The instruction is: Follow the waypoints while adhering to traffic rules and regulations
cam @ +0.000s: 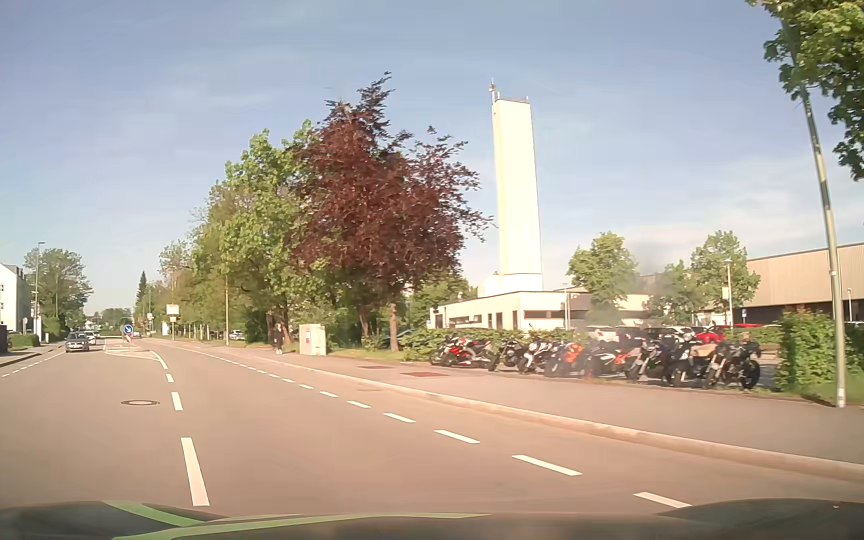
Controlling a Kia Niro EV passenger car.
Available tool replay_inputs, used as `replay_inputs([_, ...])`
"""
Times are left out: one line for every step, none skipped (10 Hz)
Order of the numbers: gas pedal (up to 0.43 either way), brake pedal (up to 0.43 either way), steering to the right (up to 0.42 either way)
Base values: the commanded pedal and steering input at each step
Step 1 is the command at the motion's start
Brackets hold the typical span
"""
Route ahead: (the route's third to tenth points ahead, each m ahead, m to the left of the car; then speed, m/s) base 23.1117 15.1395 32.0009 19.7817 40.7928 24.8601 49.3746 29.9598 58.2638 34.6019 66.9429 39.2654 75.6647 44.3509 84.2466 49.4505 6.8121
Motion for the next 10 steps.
replay_inputs([0.311,0.000,-0.210])
replay_inputs([0.311,0.000,-0.198])
replay_inputs([0.311,0.000,-0.185])
replay_inputs([0.311,0.000,-0.176])
replay_inputs([0.311,0.000,-0.169])
replay_inputs([0.311,0.000,-0.163])
replay_inputs([0.311,0.000,-0.156])
replay_inputs([0.311,0.000,-0.144])
replay_inputs([0.311,0.000,-0.132])
replay_inputs([0.311,0.000,-0.117])
